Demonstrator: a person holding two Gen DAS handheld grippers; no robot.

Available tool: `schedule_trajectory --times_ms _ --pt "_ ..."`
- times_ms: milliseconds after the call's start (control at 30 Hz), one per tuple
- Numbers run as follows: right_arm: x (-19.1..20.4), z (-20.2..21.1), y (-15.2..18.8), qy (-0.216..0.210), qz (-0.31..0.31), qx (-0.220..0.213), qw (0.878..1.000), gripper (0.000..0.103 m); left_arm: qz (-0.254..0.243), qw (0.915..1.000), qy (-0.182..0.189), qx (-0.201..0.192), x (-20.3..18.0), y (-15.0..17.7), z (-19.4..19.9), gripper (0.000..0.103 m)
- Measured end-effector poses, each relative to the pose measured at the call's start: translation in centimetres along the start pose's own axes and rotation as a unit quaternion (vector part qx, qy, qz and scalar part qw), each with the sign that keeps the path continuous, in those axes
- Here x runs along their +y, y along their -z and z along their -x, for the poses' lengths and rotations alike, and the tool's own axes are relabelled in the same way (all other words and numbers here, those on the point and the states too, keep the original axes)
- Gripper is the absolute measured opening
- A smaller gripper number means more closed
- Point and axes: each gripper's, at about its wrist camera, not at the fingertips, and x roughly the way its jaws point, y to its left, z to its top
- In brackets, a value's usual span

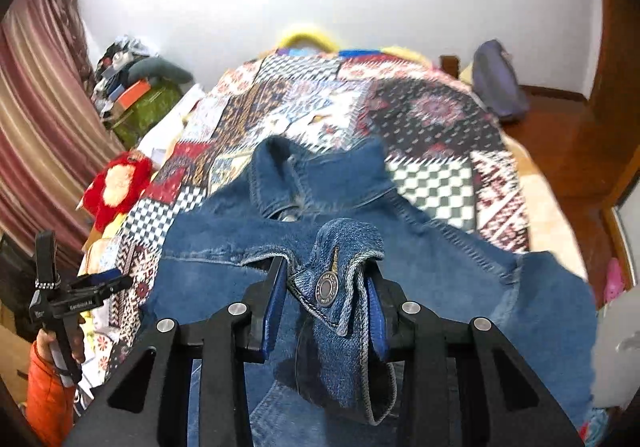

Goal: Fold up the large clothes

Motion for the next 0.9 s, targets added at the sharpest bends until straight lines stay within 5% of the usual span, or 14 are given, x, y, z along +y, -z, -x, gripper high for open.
schedule_trajectory --times_ms 433,700,900 --pt "-4.7 -6.2 4.3 0.050 -0.019 0.069 0.996 0.035 -0.071 0.9954 0.018 0.063 -6.1 0.5 -6.0 0.072" --pt "-4.0 -9.0 6.0 0.133 0.058 0.118 0.982 0.060 -0.091 0.9947 -0.002 0.049 -6.9 1.3 -7.1 0.089" --pt "-3.8 -7.5 5.6 0.150 0.063 0.110 0.981 0.060 -0.091 0.9942 -0.010 0.055 -7.0 1.6 -6.6 0.090"
